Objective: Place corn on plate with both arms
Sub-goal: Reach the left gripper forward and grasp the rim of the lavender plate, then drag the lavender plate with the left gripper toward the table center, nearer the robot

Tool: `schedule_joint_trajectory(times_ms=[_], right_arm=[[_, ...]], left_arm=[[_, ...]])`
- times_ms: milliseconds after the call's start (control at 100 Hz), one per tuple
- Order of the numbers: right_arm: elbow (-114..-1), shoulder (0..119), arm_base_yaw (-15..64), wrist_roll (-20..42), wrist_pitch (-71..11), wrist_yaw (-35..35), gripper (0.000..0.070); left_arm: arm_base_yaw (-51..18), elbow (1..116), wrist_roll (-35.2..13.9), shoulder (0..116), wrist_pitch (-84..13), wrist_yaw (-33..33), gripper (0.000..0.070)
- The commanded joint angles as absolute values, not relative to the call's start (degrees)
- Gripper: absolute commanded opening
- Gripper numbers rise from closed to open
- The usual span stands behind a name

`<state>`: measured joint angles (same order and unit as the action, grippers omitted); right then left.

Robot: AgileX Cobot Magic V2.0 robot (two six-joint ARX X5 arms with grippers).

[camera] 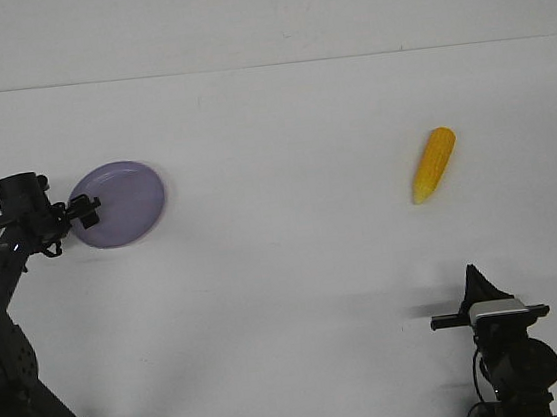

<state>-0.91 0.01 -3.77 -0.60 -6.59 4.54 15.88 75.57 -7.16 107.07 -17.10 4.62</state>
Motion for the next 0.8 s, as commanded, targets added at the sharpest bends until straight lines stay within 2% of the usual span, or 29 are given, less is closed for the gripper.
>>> schedule_joint_trajectory(times_ms=[0, 190, 340, 460, 640, 790], right_arm=[[-0.7, 0.1, -3.7, 0.0, -6.0, 4.5, 0.0012], [-0.7, 0.1, -3.7, 0.0, -6.0, 4.5, 0.0012], [-0.7, 0.1, -3.7, 0.0, -6.0, 4.5, 0.0012], [-0.7, 0.1, -3.7, 0.0, -6.0, 4.5, 0.0012], [-0.7, 0.1, -3.7, 0.0, -6.0, 4.5, 0.0012], [-0.7, 0.1, -3.7, 0.0, -6.0, 4.5, 0.0012]], left_arm=[[16.0, 76.7, -6.6, 108.4, -16.9, 5.2, 0.0337], [16.0, 76.8, -6.4, 108.4, -16.5, 5.2, 0.0], [15.9, 76.8, -4.6, 107.4, -16.8, 5.7, 0.0006], [15.8, 76.8, -4.6, 103.6, -17.3, 9.4, 0.0006], [15.4, 76.8, -6.8, 93.5, -22.2, 18.2, 0.0006], [12.8, 76.4, -7.8, 83.0, -26.9, 21.2, 0.0006]])
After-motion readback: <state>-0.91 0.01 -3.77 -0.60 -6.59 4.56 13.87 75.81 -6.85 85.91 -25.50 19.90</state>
